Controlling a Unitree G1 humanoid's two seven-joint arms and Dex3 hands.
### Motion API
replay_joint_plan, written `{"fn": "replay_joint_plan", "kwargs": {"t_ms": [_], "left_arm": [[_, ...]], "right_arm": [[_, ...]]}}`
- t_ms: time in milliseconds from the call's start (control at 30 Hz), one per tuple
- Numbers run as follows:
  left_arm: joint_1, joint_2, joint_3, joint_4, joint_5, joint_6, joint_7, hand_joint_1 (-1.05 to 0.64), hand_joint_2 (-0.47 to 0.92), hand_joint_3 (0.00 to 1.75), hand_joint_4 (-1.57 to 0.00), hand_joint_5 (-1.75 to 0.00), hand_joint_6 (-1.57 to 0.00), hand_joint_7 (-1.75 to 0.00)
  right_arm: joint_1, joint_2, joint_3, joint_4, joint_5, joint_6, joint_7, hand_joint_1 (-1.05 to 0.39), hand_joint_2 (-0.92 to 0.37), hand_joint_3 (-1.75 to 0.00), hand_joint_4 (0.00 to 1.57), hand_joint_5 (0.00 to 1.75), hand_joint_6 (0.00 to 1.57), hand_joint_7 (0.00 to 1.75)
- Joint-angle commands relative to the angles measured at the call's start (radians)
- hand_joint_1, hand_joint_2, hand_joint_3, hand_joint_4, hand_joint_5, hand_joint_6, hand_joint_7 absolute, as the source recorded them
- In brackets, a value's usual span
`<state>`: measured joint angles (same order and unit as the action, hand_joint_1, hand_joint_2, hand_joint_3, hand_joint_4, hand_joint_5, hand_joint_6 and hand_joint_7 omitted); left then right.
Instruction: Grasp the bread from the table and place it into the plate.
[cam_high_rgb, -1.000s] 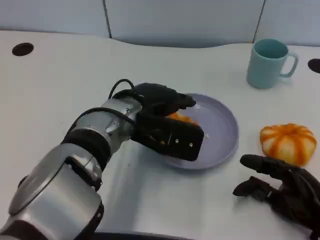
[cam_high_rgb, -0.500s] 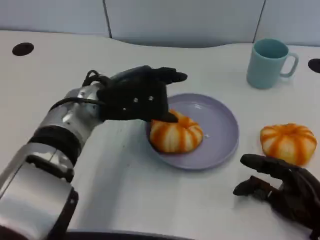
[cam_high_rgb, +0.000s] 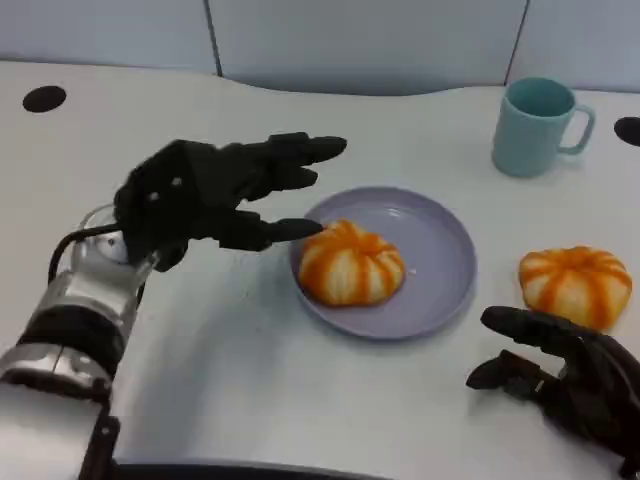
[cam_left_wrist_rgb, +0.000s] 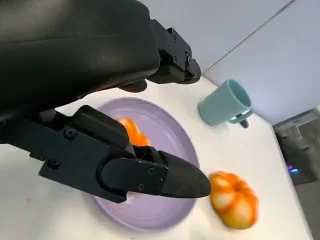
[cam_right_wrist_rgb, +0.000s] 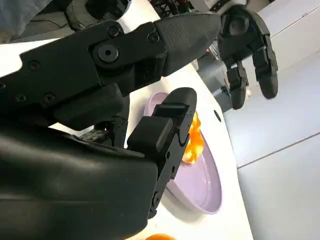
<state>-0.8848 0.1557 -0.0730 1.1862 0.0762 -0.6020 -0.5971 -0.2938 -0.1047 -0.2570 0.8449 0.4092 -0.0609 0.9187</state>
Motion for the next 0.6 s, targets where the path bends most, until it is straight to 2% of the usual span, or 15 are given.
{"fn": "replay_joint_plan", "kwargs": {"t_ms": [33,367,467,600], "left_arm": [[0.057,0.018,0.084,-0.050,-0.116,0.042,-0.104,-0.82,0.92,0.36,-0.05,-0.38,-0.22,-0.01],[0.206,0.004,0.202,-0.191,-0.299,0.163,-0.214,-0.71,0.92,0.36,-0.18,-0.44,-0.28,-0.03],[0.256,-0.014,0.262,-0.246,-0.400,0.285,-0.242,-0.65,0.92,0.32,-0.29,-0.48,-0.36,-0.05],[0.319,-0.016,0.295,-0.368,-0.486,0.456,-0.244,-0.65,0.92,0.32,-0.37,-0.52,-0.43,-0.07]], "right_arm": [[0.019,-0.013,-0.002,0.015,-0.005,0.010,-0.009,-0.41,-0.92,-0.09,0.57,1.09,0.97,0.02],[0.017,-0.015,-0.004,0.015,-0.006,0.018,-0.011,-0.41,-0.92,-0.09,0.56,1.08,0.97,0.02],[0.017,-0.015,-0.004,0.015,-0.005,0.018,-0.005,-0.41,-0.92,-0.09,0.57,1.08,0.97,0.02],[0.017,-0.016,-0.004,0.015,-0.006,0.016,-0.005,-0.41,-0.92,-0.09,0.57,1.08,0.97,0.02]]}}
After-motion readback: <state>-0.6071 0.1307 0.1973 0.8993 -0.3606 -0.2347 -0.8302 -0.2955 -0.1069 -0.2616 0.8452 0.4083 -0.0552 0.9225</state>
